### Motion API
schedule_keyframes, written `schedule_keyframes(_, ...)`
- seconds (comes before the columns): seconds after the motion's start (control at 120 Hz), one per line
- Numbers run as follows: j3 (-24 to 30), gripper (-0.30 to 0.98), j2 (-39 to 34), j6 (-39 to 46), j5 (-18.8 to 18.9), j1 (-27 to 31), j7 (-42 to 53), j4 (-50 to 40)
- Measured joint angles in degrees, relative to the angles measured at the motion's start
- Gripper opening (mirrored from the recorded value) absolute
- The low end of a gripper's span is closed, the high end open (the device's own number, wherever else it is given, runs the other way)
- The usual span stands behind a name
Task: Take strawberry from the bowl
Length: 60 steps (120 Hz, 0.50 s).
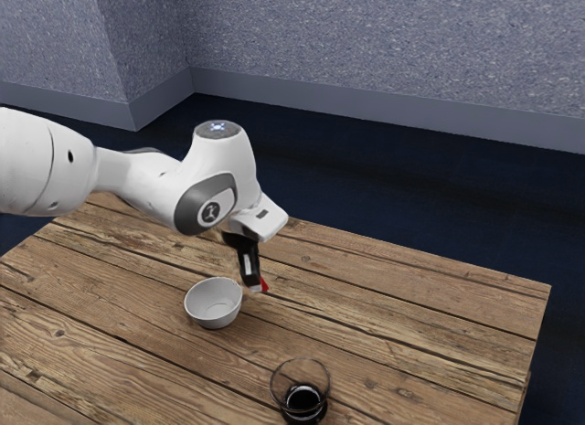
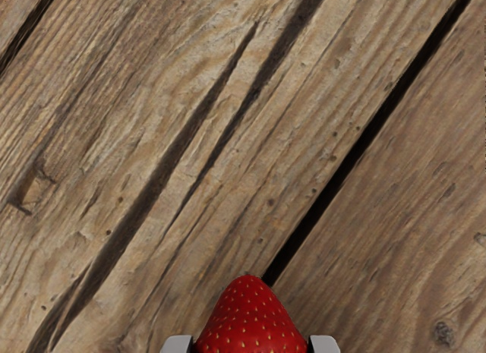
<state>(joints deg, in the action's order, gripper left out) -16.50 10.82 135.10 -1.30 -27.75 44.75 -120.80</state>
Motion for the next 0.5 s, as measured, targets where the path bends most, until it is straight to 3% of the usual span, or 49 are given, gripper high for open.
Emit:
schedule_keyframes(0.233,0.44,0.06,6.91,-0.42,-0.33,-6.97,-0.53,6.43)
schedule_keyframes(0.5,2.82,0.04,11.98,-0.58,-0.8,-8.11,-1.12,11.37)
